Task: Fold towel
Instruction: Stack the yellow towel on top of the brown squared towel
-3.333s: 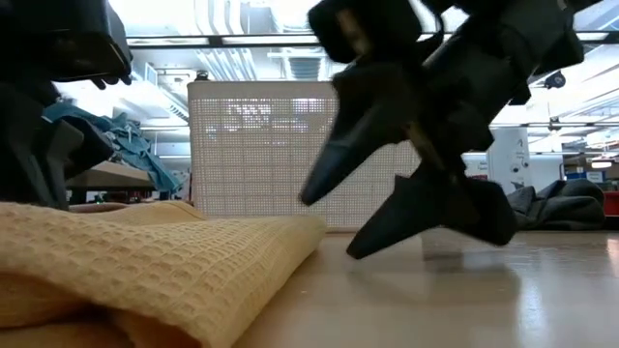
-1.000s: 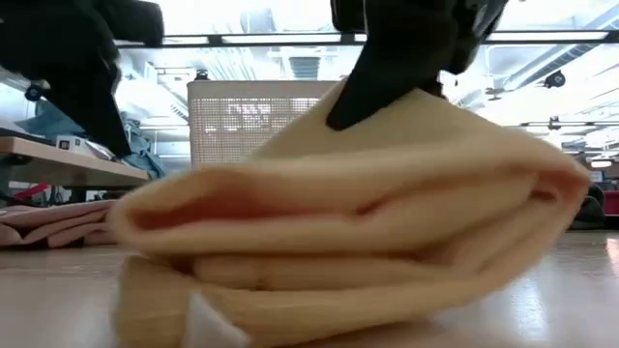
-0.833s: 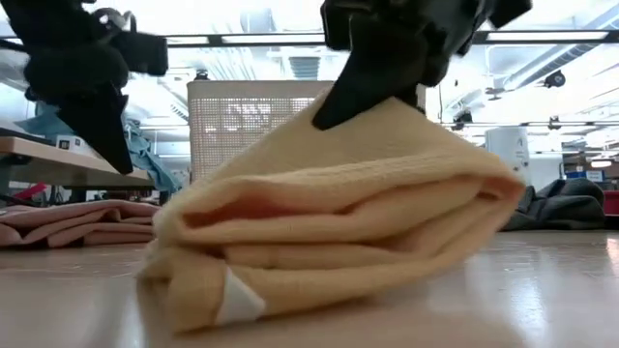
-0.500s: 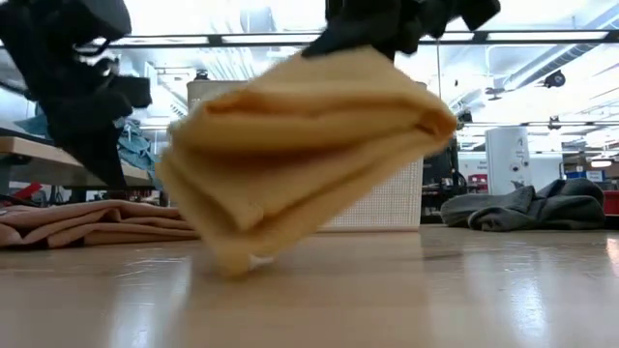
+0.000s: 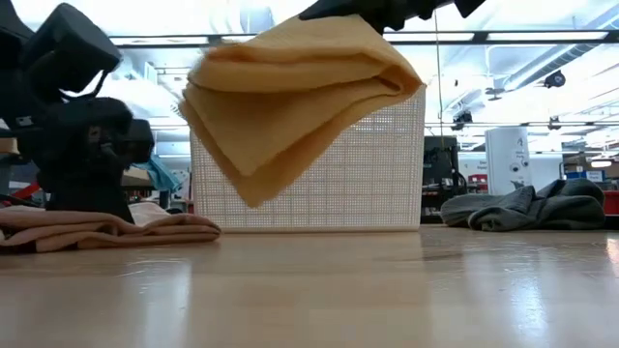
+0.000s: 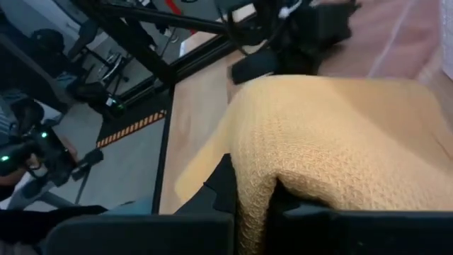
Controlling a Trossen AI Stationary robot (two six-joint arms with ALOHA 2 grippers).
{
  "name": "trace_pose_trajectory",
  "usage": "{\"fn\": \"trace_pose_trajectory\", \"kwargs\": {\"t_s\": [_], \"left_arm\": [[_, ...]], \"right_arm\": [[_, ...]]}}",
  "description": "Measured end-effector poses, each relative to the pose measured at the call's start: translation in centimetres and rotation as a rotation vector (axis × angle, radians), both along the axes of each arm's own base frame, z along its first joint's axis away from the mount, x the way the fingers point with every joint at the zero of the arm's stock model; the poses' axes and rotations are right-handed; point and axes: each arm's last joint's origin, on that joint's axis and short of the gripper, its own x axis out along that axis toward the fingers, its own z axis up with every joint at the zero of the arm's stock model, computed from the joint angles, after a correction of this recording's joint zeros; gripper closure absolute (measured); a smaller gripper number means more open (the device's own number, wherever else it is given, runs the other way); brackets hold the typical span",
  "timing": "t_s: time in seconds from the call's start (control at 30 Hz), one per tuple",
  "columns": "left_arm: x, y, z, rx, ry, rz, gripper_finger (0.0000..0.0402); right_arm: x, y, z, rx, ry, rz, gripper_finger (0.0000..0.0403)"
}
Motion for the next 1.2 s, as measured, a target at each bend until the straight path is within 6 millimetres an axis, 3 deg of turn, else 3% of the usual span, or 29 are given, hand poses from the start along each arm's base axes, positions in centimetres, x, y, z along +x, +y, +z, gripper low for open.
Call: {"fn": "trace_pose_trajectory", "kwargs": {"t_s": [0.33,0.5,0.67,0.8,1.0,1.2], "left_arm": [[5.9,-5.1,1.1,-0.054,-0.06,-0.284,0.0401],[8.6,-7.4,3.6,-0.052,-0.102,-0.329,0.0401],[9.3,-7.9,7.0,0.007,-0.112,-0.334,0.0401],[7.7,-8.1,10.1,0.036,-0.042,-0.37,0.0401],[2.0,-8.1,14.4,0.084,0.158,-0.337,0.0401],[-2.9,-7.6,17.0,0.098,0.107,-0.175,0.0401]], "right_arm": [[0.5,0.3,1.4,0.023,-0.08,-0.001,0.0394],[1.0,0.4,2.9,0.018,-0.146,-0.008,0.0394],[1.1,0.5,3.4,0.009,-0.167,-0.005,0.0394],[1.1,0.7,3.5,0.015,-0.174,-0.003,0.0394],[1.1,1.4,3.4,0.03,-0.171,0.011,0.0394],[1.6,1.8,2.5,0.054,-0.15,0.008,0.0394]]}}
